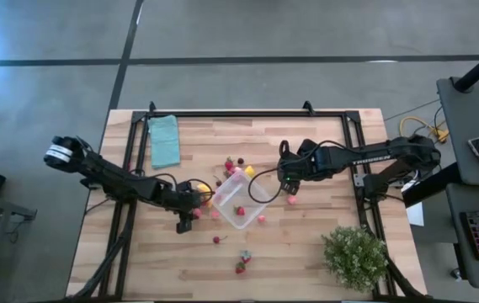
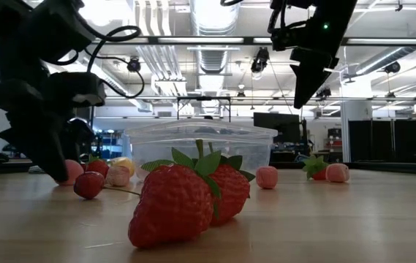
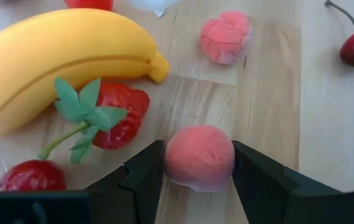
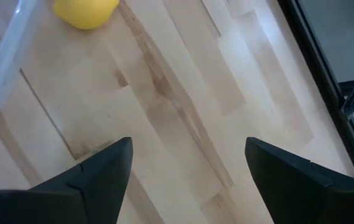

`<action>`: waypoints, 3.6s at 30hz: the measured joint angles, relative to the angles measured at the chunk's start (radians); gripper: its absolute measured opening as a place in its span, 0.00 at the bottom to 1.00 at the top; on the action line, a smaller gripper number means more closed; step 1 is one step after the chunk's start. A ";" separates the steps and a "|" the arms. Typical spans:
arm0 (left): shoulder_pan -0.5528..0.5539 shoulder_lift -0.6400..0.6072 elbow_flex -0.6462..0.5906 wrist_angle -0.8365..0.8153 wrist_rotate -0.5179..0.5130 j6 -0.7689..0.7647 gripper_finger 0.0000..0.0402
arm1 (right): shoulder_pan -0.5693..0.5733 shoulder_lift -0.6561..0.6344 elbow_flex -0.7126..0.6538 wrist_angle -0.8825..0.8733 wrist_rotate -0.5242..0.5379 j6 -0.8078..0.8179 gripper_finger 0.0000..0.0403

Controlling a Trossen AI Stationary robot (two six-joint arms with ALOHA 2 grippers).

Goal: Pick and placing Produce into tupperware
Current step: Put the pink peach into the transparent container, then put the red strawberry into the transparent container

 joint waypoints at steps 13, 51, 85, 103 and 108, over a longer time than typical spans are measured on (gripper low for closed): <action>0.000 -0.092 0.072 -0.157 -0.045 0.002 0.30 | 0.000 -0.002 0.000 0.014 0.000 -0.003 0.75; 0.207 0.113 0.393 0.046 0.061 0.340 0.33 | -0.006 -0.158 -0.077 0.022 0.023 -0.060 0.74; 0.244 0.148 0.597 -0.335 -0.091 0.318 0.61 | -0.007 -0.367 -0.212 0.118 0.053 -0.043 0.76; 0.253 -0.222 0.396 -0.547 -0.300 0.275 0.61 | -0.053 -0.362 -0.463 0.393 -0.087 -0.116 0.75; 0.252 -0.260 0.324 -0.543 -0.302 0.259 0.61 | -0.053 -0.332 -0.524 0.476 -0.149 -0.173 0.75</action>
